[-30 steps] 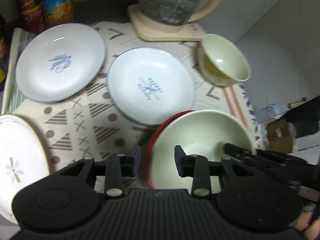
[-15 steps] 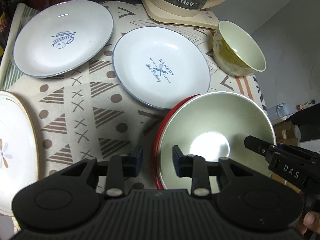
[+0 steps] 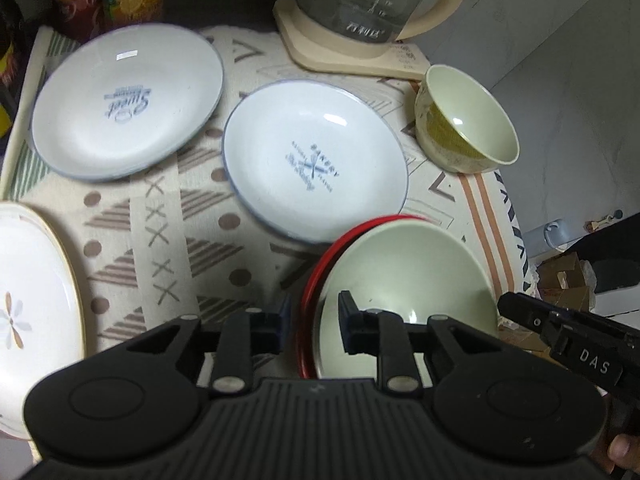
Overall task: Organize plates and bowls
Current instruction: 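Open the left gripper while the right gripper releases the green bowl rim, then move both grippers to the small pale green bowl and close on its rim, then carry the small green bowl with both grippers and lower it into the stacked bowls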
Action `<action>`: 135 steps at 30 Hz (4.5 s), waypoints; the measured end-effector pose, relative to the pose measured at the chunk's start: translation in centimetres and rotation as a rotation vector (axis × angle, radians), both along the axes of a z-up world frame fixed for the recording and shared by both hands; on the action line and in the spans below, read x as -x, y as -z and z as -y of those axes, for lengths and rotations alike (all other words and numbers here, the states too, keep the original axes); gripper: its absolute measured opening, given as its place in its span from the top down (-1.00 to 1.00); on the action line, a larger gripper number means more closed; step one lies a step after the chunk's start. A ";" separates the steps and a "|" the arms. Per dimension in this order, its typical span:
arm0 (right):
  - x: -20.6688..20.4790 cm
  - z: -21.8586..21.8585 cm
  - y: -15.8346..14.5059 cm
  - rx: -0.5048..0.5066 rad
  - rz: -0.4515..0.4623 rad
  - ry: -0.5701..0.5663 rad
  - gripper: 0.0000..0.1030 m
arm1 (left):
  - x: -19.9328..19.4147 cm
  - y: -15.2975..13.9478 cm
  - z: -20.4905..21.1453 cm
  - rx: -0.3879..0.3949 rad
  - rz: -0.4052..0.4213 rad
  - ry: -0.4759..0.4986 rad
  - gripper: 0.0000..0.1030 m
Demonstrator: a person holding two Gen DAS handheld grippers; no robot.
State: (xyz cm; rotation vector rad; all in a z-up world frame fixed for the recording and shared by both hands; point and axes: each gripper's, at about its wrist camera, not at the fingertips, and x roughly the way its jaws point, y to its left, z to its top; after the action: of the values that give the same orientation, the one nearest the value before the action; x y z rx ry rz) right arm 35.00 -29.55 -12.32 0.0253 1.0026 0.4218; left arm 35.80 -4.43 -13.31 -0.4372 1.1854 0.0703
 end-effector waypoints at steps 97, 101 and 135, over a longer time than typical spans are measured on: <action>-19.2 7.2 5.3 -0.201 -0.091 0.192 0.61 | -20.9 5.2 9.9 0.003 0.042 -0.029 0.75; -17.5 7.3 4.3 -0.200 -0.067 0.195 0.61 | -19.4 4.0 10.0 0.003 0.062 -0.015 0.75; -4.2 4.6 -2.1 -0.263 0.047 0.190 0.61 | -5.7 -3.4 5.6 0.063 0.139 -0.047 0.76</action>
State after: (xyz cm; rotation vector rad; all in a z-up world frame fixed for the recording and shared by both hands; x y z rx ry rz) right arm 39.23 -34.13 -10.21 0.3434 0.8836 0.3752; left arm 41.53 -10.04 -9.92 -0.5173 1.0429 0.0420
